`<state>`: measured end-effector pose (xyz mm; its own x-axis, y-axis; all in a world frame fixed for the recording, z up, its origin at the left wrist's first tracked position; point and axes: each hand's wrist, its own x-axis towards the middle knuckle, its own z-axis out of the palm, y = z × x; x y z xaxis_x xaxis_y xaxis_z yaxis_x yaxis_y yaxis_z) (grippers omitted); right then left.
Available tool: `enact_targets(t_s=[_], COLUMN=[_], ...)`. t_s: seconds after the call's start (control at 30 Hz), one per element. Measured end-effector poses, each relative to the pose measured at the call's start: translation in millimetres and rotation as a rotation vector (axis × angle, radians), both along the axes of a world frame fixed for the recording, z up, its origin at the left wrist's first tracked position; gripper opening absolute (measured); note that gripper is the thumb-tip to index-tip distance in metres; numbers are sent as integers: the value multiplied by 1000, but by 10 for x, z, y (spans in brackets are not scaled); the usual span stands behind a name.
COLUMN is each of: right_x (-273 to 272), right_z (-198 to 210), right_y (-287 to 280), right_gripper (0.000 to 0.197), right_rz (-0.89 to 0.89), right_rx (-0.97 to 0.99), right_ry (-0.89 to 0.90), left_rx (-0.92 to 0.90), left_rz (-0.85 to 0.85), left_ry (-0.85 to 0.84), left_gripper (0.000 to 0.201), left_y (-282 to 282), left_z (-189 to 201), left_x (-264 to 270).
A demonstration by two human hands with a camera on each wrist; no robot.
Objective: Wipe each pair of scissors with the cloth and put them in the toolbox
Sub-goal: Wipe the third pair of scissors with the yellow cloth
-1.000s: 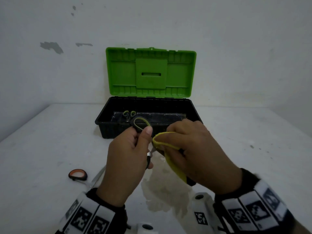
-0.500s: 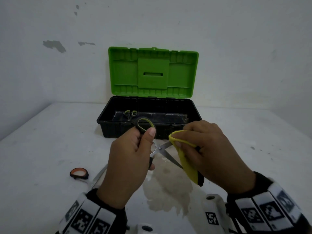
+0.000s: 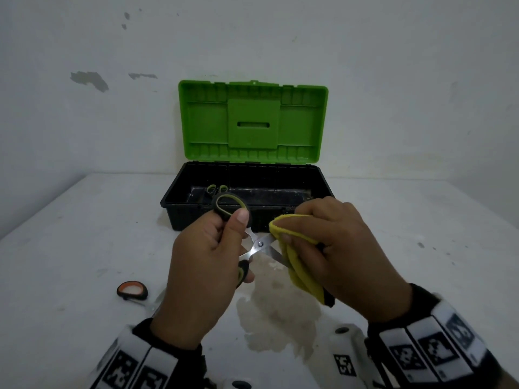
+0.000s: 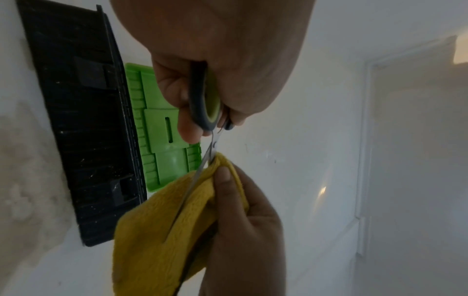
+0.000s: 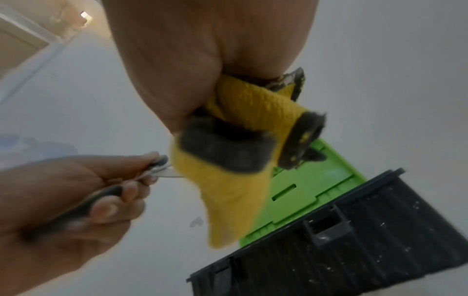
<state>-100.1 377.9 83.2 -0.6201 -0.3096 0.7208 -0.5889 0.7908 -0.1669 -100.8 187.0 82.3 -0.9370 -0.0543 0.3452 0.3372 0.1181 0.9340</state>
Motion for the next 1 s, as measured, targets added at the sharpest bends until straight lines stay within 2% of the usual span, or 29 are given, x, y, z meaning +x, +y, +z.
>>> enact_targets(t_s=[0.23,0.43,0.6,0.77,1.0], right_x=[-80,-114,-78,-56,54], right_z=[-8,13,4,-59,-82], right_y=[331,501,253,-120,-320], right_gripper=[27,23,23,16,12], right_rz=[-56,-122,-89,0,146], right_rx=[-84,-248,-305,-450,-295], right_ry=[-12,-7,40,59,42], left_rx=[148,216,246,316,333], left_rz=[-21,17,47,56,109], left_ry=[-155,-265,-340,-380,-317], left_gripper=[35,43,44,42,40], left_y=[-19,-88,-15,62,44], left_z=[29,20,-48,-61,-40], left_x=[8,-40,-54,-68,-121])
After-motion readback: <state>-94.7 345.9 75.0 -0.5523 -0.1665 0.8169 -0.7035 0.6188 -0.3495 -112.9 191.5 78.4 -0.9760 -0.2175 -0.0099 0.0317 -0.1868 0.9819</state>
